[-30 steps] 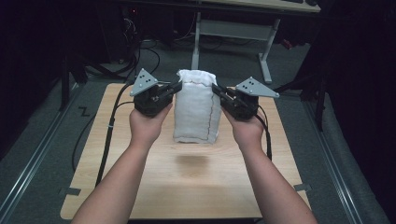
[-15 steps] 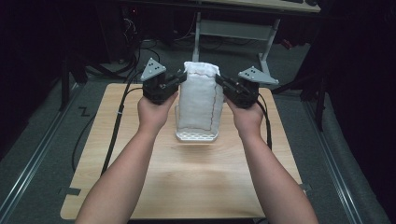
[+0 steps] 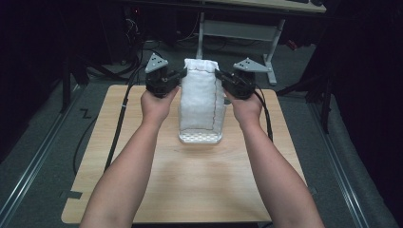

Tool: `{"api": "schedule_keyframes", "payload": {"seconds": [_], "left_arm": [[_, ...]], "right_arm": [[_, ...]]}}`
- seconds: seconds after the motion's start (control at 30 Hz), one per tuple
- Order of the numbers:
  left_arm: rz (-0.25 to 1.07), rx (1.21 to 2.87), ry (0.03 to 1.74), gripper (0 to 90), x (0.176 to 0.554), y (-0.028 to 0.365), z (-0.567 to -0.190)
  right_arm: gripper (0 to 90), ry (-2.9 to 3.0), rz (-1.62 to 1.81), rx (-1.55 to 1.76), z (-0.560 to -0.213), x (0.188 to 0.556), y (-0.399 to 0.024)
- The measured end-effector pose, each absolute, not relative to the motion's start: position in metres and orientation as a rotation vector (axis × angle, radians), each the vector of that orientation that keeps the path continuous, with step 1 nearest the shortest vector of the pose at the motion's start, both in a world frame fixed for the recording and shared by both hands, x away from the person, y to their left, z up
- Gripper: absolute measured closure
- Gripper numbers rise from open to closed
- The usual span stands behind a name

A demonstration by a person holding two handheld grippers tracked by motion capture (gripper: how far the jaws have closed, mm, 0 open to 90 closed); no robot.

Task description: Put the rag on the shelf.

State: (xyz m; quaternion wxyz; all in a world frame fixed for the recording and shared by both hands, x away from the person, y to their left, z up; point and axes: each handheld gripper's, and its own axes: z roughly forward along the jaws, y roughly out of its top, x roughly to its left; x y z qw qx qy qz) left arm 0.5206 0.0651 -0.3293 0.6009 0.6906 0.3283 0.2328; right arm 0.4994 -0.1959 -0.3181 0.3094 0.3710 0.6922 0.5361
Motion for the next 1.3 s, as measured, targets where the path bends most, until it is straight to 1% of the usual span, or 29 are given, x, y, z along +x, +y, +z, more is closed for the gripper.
{"api": "schedule_keyframes", "payload": {"seconds": [0.3,0.5,0.83,0.87,0.93,0.97,1.0,1.03,1.3], "left_arm": [[0.541,1.664,0.797,85.1,0.537,0.064,-0.346],[0.513,1.688,0.835,85.1,0.544,0.062,-0.355],[0.448,1.742,0.892,84.6,0.554,0.058,-0.383],[0.458,1.753,0.890,83.8,0.554,0.058,-0.384],[0.467,1.754,0.895,78.0,0.554,0.059,-0.386],[0.467,1.754,0.895,74.7,0.554,0.059,-0.386],[0.464,1.747,0.908,74.7,0.554,0.060,-0.387],[0.452,1.729,0.920,72.4,0.554,0.063,-0.387],[0.457,1.712,0.916,70.9,0.551,0.065,-0.384]], "right_arm": [[83.1,1.891,1.382,1.017,-0.336,0.521,-0.195],[82.8,1.912,1.341,1.036,-0.344,0.528,-0.193],[81.0,1.984,1.288,1.118,-0.361,0.542,-0.195],[79.2,1.986,1.278,1.118,-0.362,0.543,-0.195],[71.0,1.977,1.274,1.134,-0.363,0.544,-0.195],[70.6,1.972,1.279,1.138,-0.363,0.544,-0.195],[70.6,1.972,1.279,1.138,-0.363,0.544,-0.195],[70.6,1.976,1.276,1.129,-0.363,0.544,-0.195],[70.6,1.981,1.260,1.117,-0.363,0.544,-0.192]]}}
